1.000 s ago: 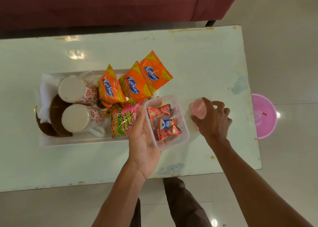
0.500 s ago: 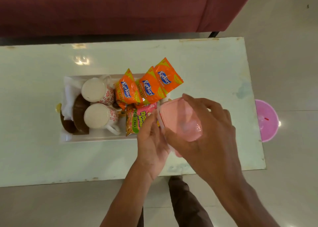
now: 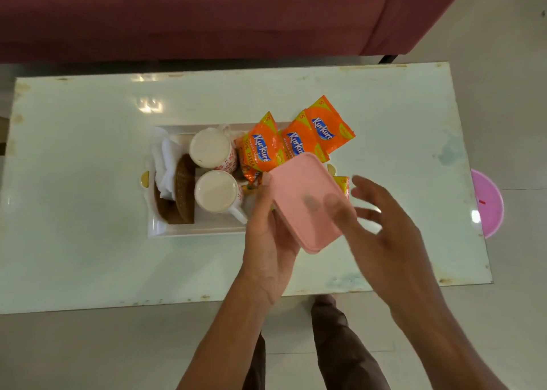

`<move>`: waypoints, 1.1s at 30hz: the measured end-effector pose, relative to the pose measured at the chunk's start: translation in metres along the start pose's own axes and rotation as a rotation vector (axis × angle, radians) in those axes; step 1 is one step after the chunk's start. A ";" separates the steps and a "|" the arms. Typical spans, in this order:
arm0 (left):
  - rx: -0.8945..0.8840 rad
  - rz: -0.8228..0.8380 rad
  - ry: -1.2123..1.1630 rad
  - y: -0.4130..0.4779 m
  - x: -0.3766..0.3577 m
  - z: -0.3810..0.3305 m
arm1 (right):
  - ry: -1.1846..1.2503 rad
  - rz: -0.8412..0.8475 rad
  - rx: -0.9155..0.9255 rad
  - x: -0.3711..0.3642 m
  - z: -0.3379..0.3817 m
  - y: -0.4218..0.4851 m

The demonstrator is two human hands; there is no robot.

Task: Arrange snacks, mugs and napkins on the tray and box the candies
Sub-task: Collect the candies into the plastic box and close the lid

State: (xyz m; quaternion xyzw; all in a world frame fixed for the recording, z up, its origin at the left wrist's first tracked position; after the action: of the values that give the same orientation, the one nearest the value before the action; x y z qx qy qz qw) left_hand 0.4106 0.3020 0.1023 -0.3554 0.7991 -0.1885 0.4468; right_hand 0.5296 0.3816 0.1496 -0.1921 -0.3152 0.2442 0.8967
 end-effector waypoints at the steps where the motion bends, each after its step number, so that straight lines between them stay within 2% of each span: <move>1: -0.012 0.006 -0.002 -0.001 0.001 -0.005 | 0.071 0.028 -0.072 0.001 -0.006 -0.002; 5: -0.011 0.039 0.051 -0.003 0.002 -0.018 | 0.491 0.201 -0.281 -0.007 -0.023 -0.014; 8: -0.006 0.071 0.095 -0.005 0.007 -0.026 | 0.613 0.161 -0.271 -0.007 -0.026 -0.013; 11: -0.008 0.102 0.310 -0.002 0.013 -0.040 | 0.607 0.123 -0.211 -0.001 -0.027 -0.008; 14: -0.012 0.067 0.561 0.003 0.017 -0.050 | 0.603 0.092 -0.165 0.003 -0.027 -0.004; 17: -0.012 0.093 0.670 0.005 0.012 -0.050 | 0.644 0.071 -0.182 0.004 -0.029 -0.002; 24: 0.056 0.149 0.772 0.010 0.007 -0.040 | 0.847 0.131 -0.313 -0.001 -0.032 0.005; 33: 0.027 0.077 0.702 0.014 0.004 -0.030 | 0.777 0.041 -0.302 0.006 -0.033 0.017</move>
State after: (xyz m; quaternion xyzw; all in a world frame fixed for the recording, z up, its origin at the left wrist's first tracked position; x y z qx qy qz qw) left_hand 0.3783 0.3076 0.1073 -0.2327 0.9142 -0.2926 0.1563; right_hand 0.5501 0.3922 0.1201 -0.4057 0.0184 0.1224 0.9056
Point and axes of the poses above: each hand's wrist, its own y-axis towards the middle knuckle, its own x-axis out of the back of the hand, z = x × y, the point moved 5 cm from there along y, towards the middle knuckle, and after that the axes turned 1 degree about -x, right-handed, at the moved point
